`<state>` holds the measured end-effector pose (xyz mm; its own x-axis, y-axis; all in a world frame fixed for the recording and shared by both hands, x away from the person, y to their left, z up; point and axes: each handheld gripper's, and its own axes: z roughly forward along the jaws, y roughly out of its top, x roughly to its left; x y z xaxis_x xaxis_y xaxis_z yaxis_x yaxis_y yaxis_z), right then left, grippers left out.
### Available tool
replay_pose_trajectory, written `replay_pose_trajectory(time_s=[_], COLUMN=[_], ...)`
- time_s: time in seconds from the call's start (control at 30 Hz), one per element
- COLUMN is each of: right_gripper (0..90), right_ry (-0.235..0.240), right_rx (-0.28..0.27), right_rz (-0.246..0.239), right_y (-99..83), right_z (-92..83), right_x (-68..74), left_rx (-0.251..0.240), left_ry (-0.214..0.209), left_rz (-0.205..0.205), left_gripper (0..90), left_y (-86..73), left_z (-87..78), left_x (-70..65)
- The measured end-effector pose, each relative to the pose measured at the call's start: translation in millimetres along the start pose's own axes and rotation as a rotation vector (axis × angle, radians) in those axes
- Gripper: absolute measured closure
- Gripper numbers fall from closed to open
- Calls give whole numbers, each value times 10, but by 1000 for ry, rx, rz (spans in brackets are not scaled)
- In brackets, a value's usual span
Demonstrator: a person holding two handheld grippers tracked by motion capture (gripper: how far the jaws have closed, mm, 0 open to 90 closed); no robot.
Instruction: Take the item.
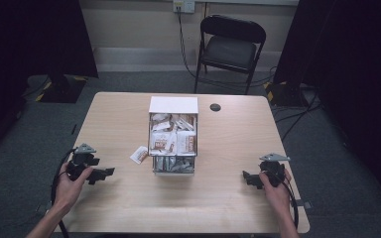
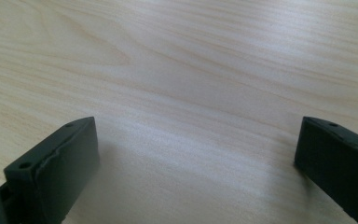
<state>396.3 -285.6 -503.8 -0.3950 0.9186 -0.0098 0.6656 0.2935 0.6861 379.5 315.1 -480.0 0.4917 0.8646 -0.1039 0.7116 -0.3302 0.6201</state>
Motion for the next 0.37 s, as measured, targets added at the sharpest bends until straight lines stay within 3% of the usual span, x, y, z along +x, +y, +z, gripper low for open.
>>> replay_pose_trajectory(time_s=[0.07,0.13,0.2,0.3,0.37], right_gripper=[0,0,0,0,0], right_ry=[0,-1,-2,-2,-2], right_rx=[0,-1,-1,0,0], right_rz=[0,-1,-1,1,2], right_y=[0,0,0,-1,-2], right_z=[0,0,0,-1,-2], right_x=[0,0,1,3,3], left_rx=[26,-2,-54,-130,-121], left_ry=[22,19,50,85,102], left_rz=[13,9,31,21,0], left_gripper=[213,219,175,96,46], left_y=[-61,-110,-157,-215,-213], left_z=[66,117,170,243,249], left_x=[-11,-20,-41,-58,-66])
